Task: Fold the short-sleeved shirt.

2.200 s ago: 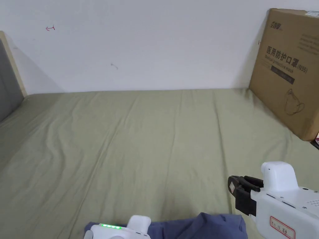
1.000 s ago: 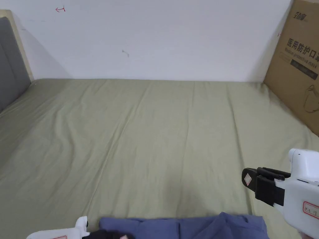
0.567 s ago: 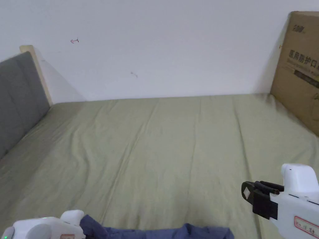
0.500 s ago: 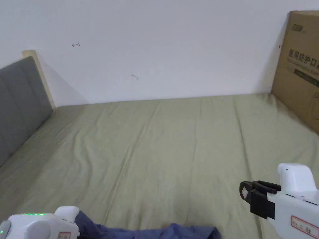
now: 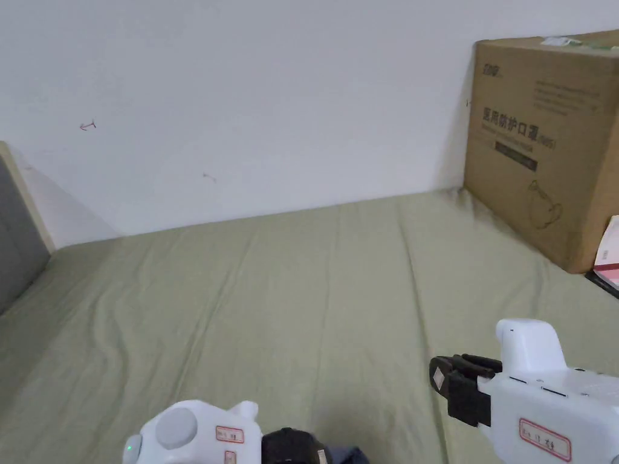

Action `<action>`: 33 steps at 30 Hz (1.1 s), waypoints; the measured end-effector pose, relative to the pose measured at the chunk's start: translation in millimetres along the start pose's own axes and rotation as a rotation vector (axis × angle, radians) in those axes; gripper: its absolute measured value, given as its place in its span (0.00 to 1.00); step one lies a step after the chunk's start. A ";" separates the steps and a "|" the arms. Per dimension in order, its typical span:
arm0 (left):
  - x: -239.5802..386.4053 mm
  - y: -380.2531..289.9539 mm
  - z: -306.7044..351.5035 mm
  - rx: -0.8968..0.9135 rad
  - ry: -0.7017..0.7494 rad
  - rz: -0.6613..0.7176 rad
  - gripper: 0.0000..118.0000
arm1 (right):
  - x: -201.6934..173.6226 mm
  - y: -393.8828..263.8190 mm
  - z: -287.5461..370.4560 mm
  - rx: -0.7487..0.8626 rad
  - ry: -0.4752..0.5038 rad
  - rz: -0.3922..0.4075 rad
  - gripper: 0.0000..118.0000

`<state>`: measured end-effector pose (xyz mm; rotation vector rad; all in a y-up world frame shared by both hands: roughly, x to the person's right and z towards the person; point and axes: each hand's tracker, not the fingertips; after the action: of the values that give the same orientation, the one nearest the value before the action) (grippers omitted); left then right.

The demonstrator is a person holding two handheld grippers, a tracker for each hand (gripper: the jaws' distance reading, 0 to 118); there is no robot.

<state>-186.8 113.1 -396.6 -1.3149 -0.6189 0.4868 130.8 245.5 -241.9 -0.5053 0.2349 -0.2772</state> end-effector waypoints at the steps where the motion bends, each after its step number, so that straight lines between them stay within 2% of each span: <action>1: 4.5 -0.5 3.0 0.043 -0.087 0.027 0.93 | 5.1 1.2 1.7 -0.001 -0.013 -0.009 0.00; 4: 16.9 -0.3 13.7 0.089 -0.208 0.016 0.94 | 17.4 2.4 4.4 0.013 -0.043 -0.039 0.00; 5: 21.1 -1.1 21.9 0.107 -0.195 -0.014 0.96 | 20.3 1.8 5.5 0.033 -0.046 -0.054 0.00; 8: 25.0 -3.2 35.5 0.105 -0.005 -0.169 0.92 | 25.2 2.1 1.8 0.042 -0.040 -0.074 0.00; 9: 28.3 -7.9 42.6 0.126 0.047 -0.257 0.87 | 25.3 2.2 -0.7 0.040 -0.040 -0.077 0.00; 10: 27.4 -13.0 47.9 0.166 0.123 -0.369 0.67 | 24.3 2.2 -4.0 0.033 -0.040 -0.077 0.00; 11: 30.0 -15.8 46.6 0.173 0.185 -0.428 0.20 | 23.3 2.2 -6.7 0.027 -0.038 -0.074 0.00; 12: 30.9 -18.9 43.8 0.172 0.263 -0.456 0.00 | 21.6 1.8 -9.3 0.020 -0.034 -0.067 0.00; 15: 24.0 -17.3 30.4 0.085 0.176 -0.377 0.00 | 14.7 0.3 -14.9 0.006 -0.026 -0.034 0.00; 21: 25.8 -19.4 -50.1 -0.034 0.144 -0.346 0.00 | 9.0 -0.8 -17.0 -0.006 -0.020 0.002 0.00; 23: 17.5 -19.9 -79.8 -0.114 0.148 -0.280 0.00 | 10.0 -1.8 -17.3 -0.010 -0.022 -0.003 0.00; 27: 5.3 -14.4 -97.9 -0.054 -0.024 -0.096 0.00 | 10.8 -5.7 -19.2 -0.030 -0.034 -0.006 0.00; 30: 13.4 -21.1 -81.3 -0.021 0.000 -0.129 0.00 | 9.5 -7.0 -18.9 -0.042 -0.038 -0.008 0.00; 33: 33.0 -25.8 -27.8 0.165 0.005 -0.246 0.00 | 3.7 -2.5 -15.7 -0.037 -0.030 -0.007 0.00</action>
<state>-144.1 109.1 -370.4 -1.0666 -0.7105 0.3256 129.3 235.2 -254.5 -0.5462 0.2088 -0.2726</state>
